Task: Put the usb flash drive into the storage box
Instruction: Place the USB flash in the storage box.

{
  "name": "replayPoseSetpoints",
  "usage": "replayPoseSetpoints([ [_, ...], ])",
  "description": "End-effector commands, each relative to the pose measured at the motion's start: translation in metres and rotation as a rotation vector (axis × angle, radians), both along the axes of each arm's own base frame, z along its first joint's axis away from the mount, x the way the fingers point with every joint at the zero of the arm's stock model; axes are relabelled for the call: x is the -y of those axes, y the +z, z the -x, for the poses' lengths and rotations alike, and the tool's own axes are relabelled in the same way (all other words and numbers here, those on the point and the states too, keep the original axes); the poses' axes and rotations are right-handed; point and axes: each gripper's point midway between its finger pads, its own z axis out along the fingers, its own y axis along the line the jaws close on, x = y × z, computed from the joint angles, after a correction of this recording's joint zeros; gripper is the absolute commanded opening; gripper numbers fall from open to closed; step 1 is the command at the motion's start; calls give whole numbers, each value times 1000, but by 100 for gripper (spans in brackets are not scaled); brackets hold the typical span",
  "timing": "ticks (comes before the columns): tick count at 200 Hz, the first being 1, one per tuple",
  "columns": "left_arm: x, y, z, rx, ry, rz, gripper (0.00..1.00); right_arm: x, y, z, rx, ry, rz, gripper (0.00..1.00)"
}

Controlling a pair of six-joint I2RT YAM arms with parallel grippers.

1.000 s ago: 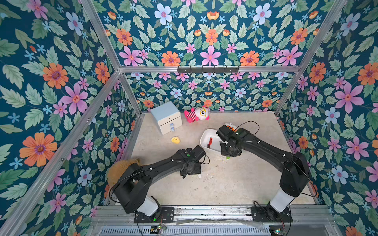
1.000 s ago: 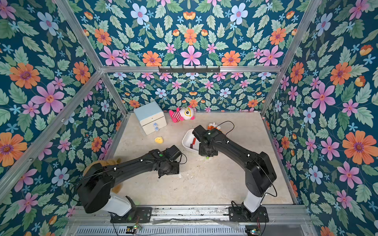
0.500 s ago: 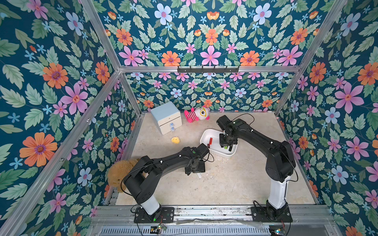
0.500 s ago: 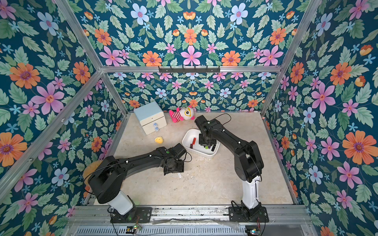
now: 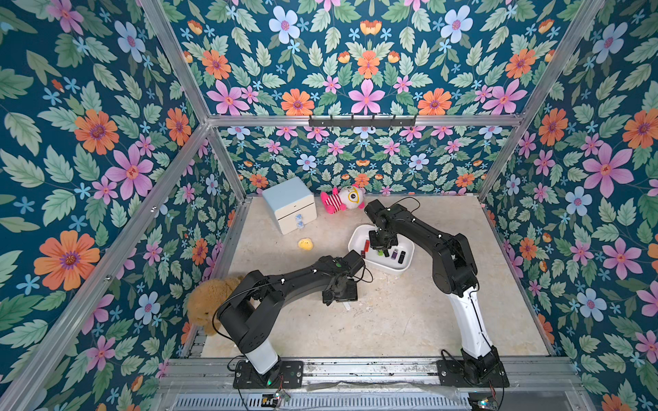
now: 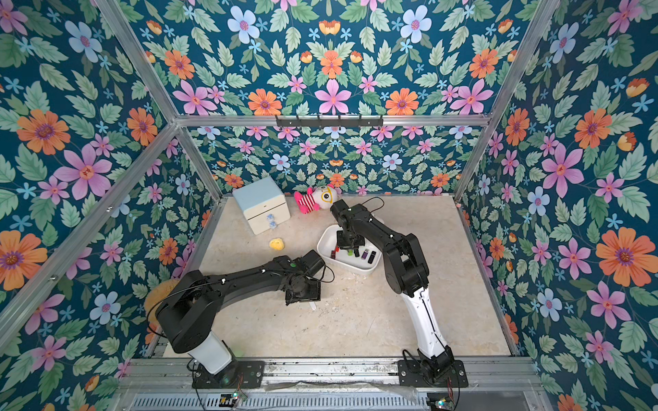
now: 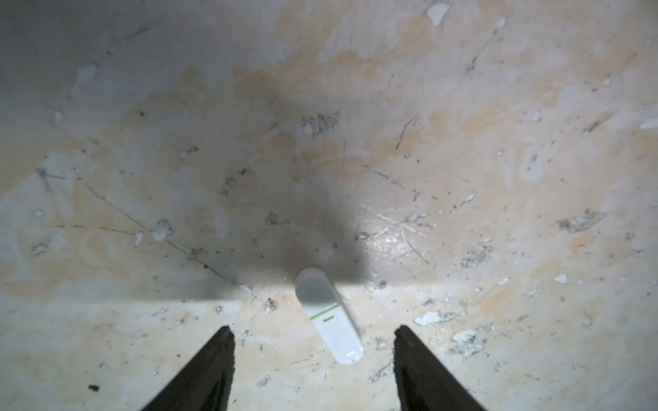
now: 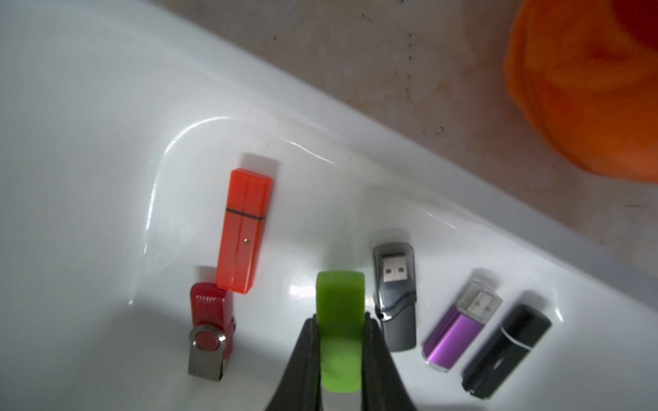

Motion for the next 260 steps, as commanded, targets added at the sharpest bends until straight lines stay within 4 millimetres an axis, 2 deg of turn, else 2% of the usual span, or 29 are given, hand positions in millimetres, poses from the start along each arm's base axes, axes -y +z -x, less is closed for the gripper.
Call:
replayPoseSetpoints([
  [1, -3, 1, 0, -2, 1, -19, 74, 2, -6, 3, -28, 13, 6, 0],
  [98, 4, -7, 3, -22, -17, -23, 73, 5, -29, 7, -79, 23, 29, 0],
  [119, 3, -9, 6, -29, -20, -39, 73, 6, -29, 7, -80, 22, 33, 11],
  [143, 0, -11, 8, -34, -23, -54, 73, 5, -29, 7, -80, 24, 34, 18],
  [260, 3, -14, 10, -42, -33, -60, 73, 6, -28, 6, -78, 30, 40, 35],
])
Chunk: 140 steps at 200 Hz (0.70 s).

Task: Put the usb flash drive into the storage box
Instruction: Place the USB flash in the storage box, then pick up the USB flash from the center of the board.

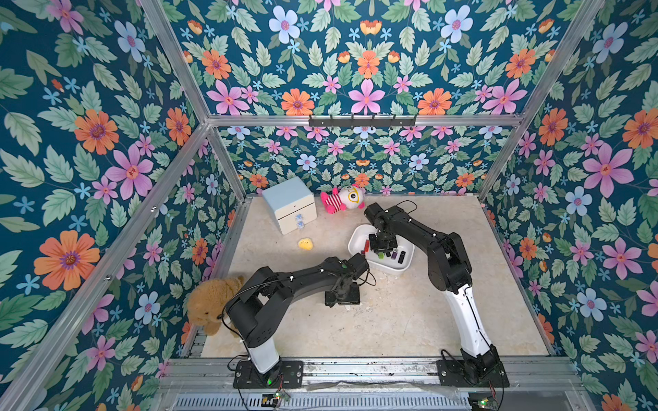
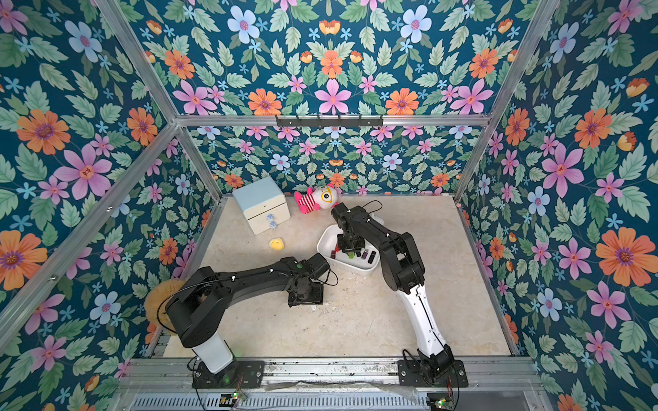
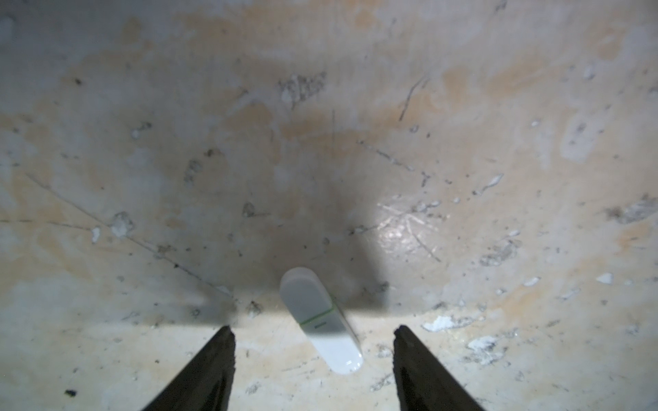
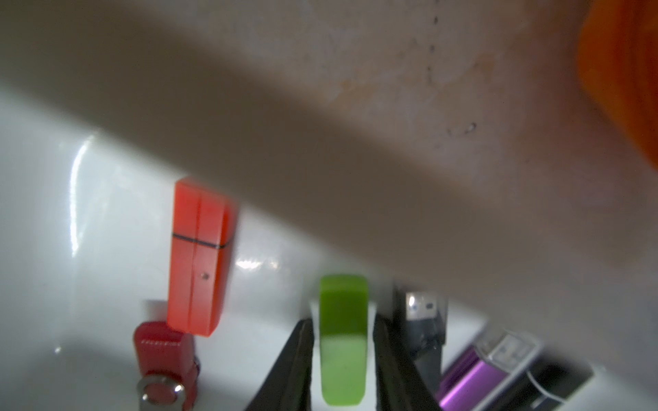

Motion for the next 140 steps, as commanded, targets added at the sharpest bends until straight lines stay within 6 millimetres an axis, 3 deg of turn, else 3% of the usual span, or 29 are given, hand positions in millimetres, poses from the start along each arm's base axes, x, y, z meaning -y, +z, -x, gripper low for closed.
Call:
replayPoseSetpoints([
  [1, -3, 0, 1, -3, -5, -18, 73, 4, -4, 5, -22, 9, 24, 36],
  [51, -3, -2, 3, -6, -11, -26, 68, -1, 43, 1, 69, 4, -27, 43],
  [108, -13, -14, 10, -37, -19, -78, 63, 6, 93, 5, 141, -1, -50, 44],
  [140, -13, -14, 10, -39, -23, -88, 52, 11, 111, 9, 168, 0, -50, 44],
])
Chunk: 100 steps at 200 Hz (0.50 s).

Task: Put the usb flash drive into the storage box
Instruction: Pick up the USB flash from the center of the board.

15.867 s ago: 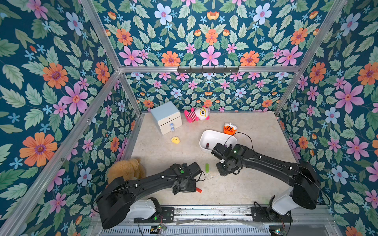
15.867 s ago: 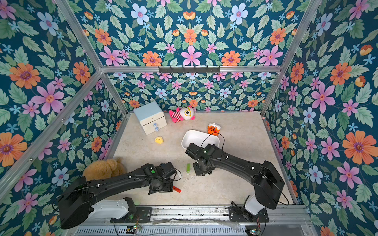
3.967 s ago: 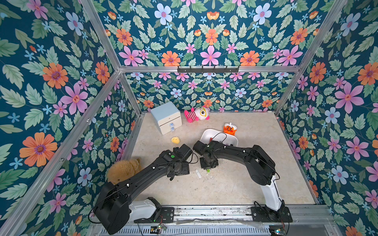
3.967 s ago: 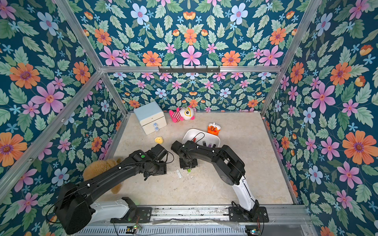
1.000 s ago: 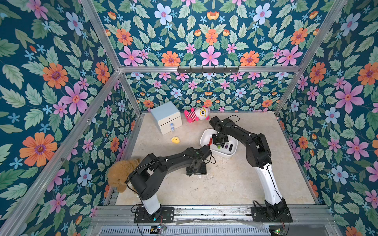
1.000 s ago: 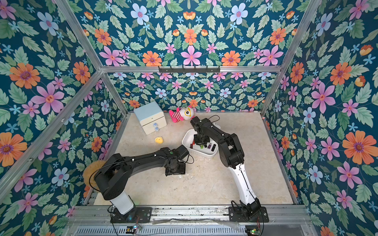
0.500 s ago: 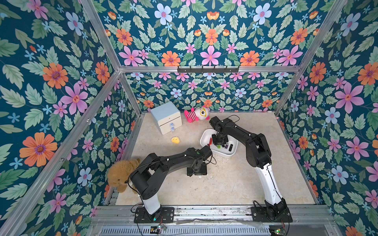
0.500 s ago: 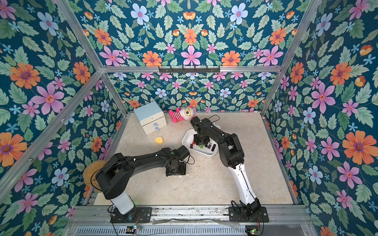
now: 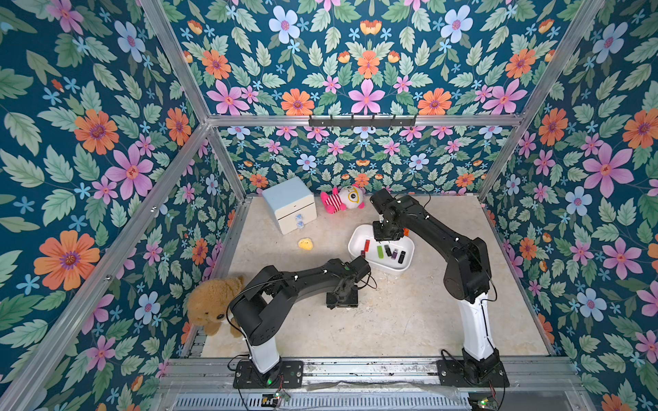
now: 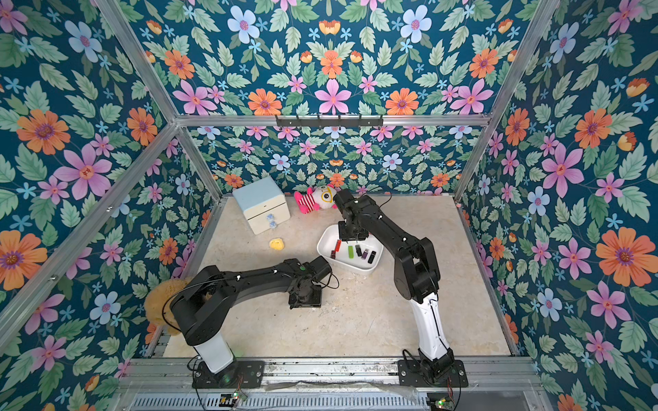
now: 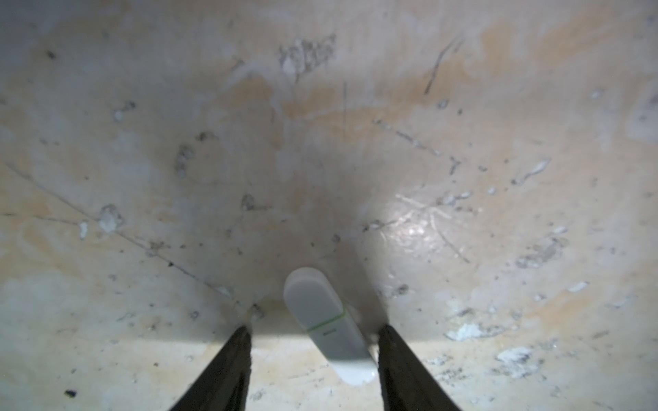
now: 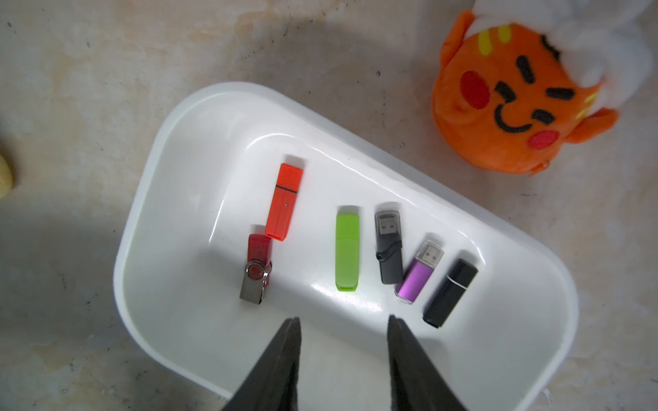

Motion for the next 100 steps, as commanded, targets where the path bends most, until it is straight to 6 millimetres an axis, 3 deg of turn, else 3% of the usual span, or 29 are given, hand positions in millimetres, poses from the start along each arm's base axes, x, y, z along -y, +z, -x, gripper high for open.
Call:
replayPoseSetpoints([
  [1, -8, -4, 5, -22, -11, -40, 51, 8, 9, 6, 5, -6, 26, 44],
  [37, -9, -7, 8, -36, -13, -39, 39, 14, 16, 13, 16, -14, 21, 44],
  [69, -11, -9, 11, -46, -12, -36, 26, 26, 6, 12, 3, -50, 55, 45],
  [100, -12, -7, 12, -42, -11, -27, 5, 32, 2, -4, 9, -69, 55, 59],
])
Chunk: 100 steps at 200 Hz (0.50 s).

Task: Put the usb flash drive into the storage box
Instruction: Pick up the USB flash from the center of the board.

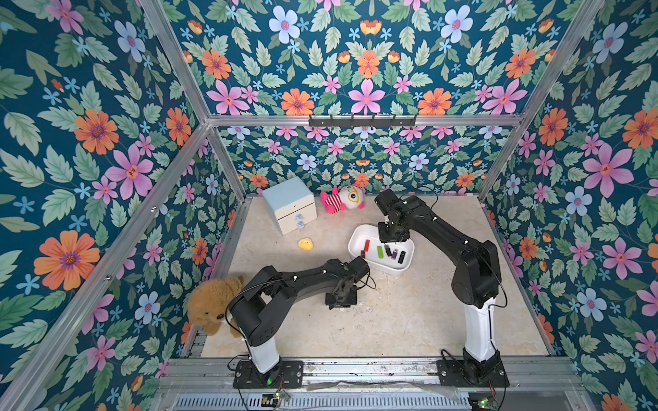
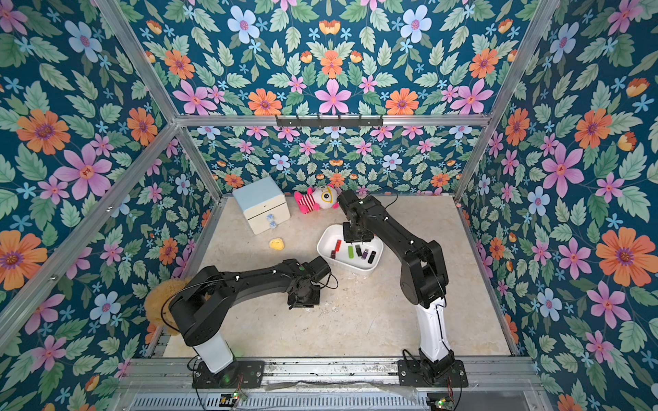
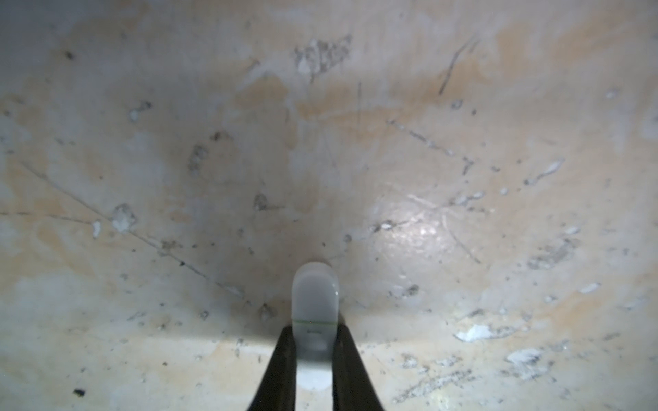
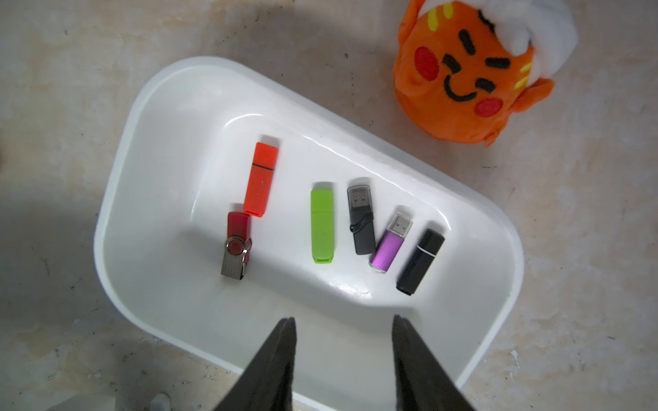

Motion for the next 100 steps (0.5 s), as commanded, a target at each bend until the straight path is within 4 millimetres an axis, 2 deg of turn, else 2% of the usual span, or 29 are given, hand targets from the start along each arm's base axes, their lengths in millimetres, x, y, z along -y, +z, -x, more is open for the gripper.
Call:
replayPoseSetpoints([
  [1, -9, -6, 9, -38, -8, -30, 4, 8, -1, -12, 16, -31, 20, 60],
  [31, -8, -2, 8, -27, -7, -20, 0, 7, 3, -34, 34, -40, -7, 73],
  [76, -6, 8, 3, -2, 0, -13, 0, -2, 4, -73, 71, -73, -21, 75],
  [100, -6, 12, 1, 7, -5, -15, 0, -10, -5, -89, 71, -95, -30, 75],
])
